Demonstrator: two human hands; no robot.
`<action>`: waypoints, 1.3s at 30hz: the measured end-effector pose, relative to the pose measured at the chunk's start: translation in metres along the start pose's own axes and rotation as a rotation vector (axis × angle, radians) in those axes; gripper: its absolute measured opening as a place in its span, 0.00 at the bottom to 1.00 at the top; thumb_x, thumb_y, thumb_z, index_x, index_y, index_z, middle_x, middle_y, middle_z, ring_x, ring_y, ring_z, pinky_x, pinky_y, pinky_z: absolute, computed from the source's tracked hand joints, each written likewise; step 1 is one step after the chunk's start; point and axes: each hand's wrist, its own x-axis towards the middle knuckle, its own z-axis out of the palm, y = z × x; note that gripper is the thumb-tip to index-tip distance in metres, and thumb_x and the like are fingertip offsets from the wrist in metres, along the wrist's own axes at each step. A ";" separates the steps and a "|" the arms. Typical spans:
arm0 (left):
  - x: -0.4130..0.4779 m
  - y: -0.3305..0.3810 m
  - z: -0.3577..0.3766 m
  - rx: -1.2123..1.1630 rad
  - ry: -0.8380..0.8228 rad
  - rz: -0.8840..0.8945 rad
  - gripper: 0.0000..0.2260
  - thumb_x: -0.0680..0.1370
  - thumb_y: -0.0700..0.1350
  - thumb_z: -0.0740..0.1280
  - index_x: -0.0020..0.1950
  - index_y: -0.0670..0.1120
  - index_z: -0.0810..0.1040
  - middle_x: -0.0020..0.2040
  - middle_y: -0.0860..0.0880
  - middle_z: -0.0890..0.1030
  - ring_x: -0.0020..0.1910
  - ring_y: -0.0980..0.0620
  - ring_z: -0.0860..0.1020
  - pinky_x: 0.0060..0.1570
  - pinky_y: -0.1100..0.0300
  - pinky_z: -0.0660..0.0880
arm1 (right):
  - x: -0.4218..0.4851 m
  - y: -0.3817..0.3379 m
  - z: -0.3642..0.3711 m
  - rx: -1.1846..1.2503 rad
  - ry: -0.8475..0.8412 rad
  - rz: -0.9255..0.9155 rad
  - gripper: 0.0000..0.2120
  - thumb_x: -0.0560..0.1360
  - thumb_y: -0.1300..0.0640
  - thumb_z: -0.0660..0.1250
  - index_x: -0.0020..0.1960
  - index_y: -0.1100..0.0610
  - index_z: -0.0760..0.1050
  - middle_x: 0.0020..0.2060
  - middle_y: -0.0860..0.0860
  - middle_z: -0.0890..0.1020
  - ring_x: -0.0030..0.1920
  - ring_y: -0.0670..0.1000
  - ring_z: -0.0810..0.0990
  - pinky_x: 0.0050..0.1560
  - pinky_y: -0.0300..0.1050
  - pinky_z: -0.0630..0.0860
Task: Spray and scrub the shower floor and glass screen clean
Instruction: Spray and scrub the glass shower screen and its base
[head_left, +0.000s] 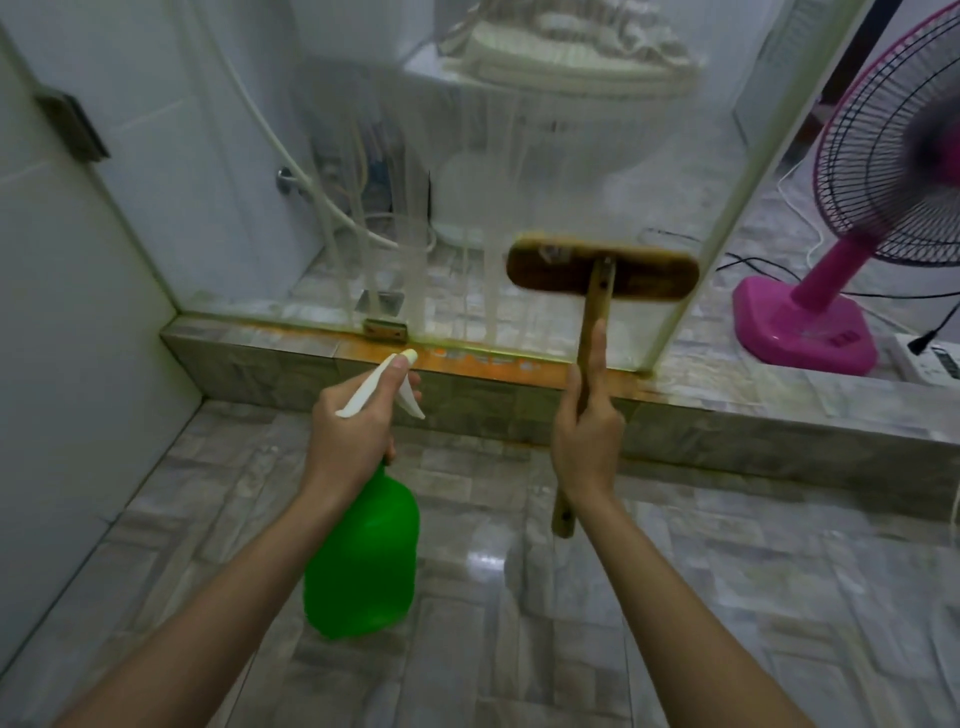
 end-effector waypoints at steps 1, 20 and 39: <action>0.002 -0.002 -0.003 0.003 0.013 -0.002 0.17 0.82 0.56 0.66 0.40 0.49 0.85 0.35 0.46 0.85 0.18 0.53 0.70 0.24 0.61 0.68 | 0.010 -0.004 0.001 -0.010 0.020 -0.053 0.25 0.84 0.56 0.55 0.78 0.48 0.52 0.23 0.52 0.65 0.22 0.49 0.63 0.22 0.37 0.60; 0.019 0.013 -0.081 -0.061 0.148 0.055 0.17 0.79 0.61 0.63 0.36 0.62 0.85 0.46 0.28 0.82 0.18 0.50 0.69 0.32 0.56 0.70 | -0.011 -0.010 0.004 -0.749 -0.453 -0.239 0.43 0.78 0.62 0.59 0.75 0.34 0.33 0.32 0.55 0.78 0.26 0.59 0.77 0.25 0.47 0.70; 0.038 -0.016 -0.161 -0.117 0.359 -0.017 0.19 0.83 0.56 0.64 0.34 0.67 0.84 0.42 0.41 0.86 0.19 0.51 0.69 0.35 0.51 0.72 | 0.047 -0.149 0.141 -0.604 -0.500 -0.584 0.35 0.81 0.60 0.59 0.78 0.39 0.43 0.33 0.51 0.74 0.25 0.53 0.69 0.21 0.45 0.63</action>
